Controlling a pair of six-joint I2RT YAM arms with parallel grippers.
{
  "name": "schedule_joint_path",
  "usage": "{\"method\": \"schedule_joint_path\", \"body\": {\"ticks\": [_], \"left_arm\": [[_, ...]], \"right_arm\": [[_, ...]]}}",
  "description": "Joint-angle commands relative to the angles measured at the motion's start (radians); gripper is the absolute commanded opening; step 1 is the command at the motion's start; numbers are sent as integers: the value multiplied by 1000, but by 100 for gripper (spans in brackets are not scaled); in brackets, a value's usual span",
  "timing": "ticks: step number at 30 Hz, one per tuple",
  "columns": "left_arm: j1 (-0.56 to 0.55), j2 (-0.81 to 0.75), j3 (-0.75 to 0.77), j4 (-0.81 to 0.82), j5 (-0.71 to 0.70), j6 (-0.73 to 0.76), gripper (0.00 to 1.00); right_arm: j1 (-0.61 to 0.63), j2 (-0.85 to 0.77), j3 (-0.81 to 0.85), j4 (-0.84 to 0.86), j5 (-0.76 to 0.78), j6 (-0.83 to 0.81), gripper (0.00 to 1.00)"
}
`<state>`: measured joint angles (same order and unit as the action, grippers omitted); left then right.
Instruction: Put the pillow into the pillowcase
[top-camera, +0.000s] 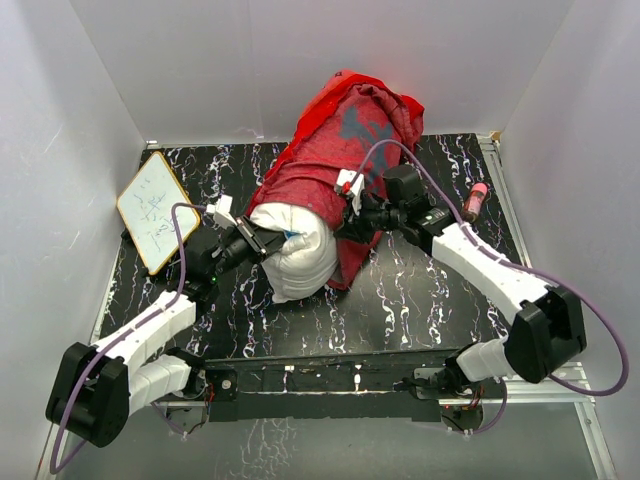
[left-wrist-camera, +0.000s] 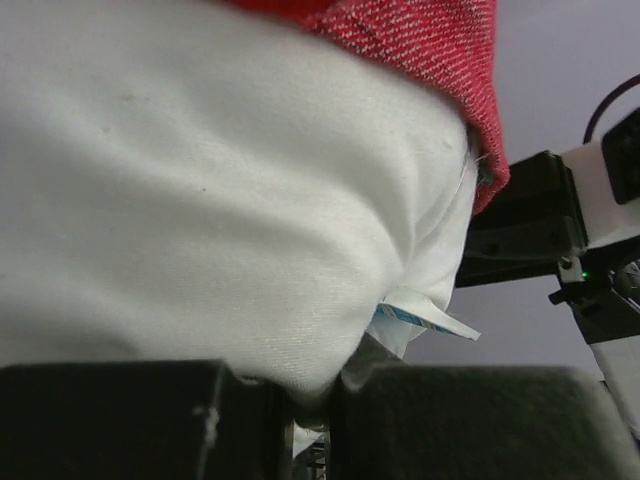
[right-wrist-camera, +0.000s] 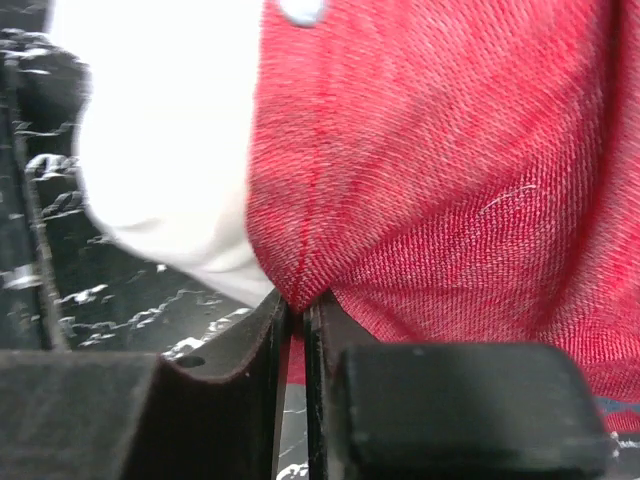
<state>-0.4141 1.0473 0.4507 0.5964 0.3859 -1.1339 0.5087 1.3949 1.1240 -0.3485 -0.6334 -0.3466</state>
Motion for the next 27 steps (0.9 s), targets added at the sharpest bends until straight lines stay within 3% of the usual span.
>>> {"method": "schedule_joint_path", "body": {"ticks": [1,5,11,14,18,20,22,24,27], "left_arm": [[16,28,56,-169,8,113,0],[34,86,117,-173,29,143,0],[37,230,268,73,138,99,0],[37,277,354,216,174,39,0],[36,251,342,252,130,28,0],[36,198,287,100,49,75,20],[37,147,208,-75,-55,124,49],[45,98,134,-216,-105,160,71],[55,26,90,-433,-134,246,84]], "right_arm": [[11,-117,94,-43,-252,-167,10],[39,-95,227,-208,-517,-255,8],[190,38,546,-298,-703,-221,8],[213,76,574,-254,-687,-152,8],[219,41,358,-124,-476,-63,8],[200,21,248,-91,-375,-47,8],[153,3,161,-36,-343,-7,8],[102,-5,101,2,-326,37,8],[69,4,79,32,-301,71,8]]}}
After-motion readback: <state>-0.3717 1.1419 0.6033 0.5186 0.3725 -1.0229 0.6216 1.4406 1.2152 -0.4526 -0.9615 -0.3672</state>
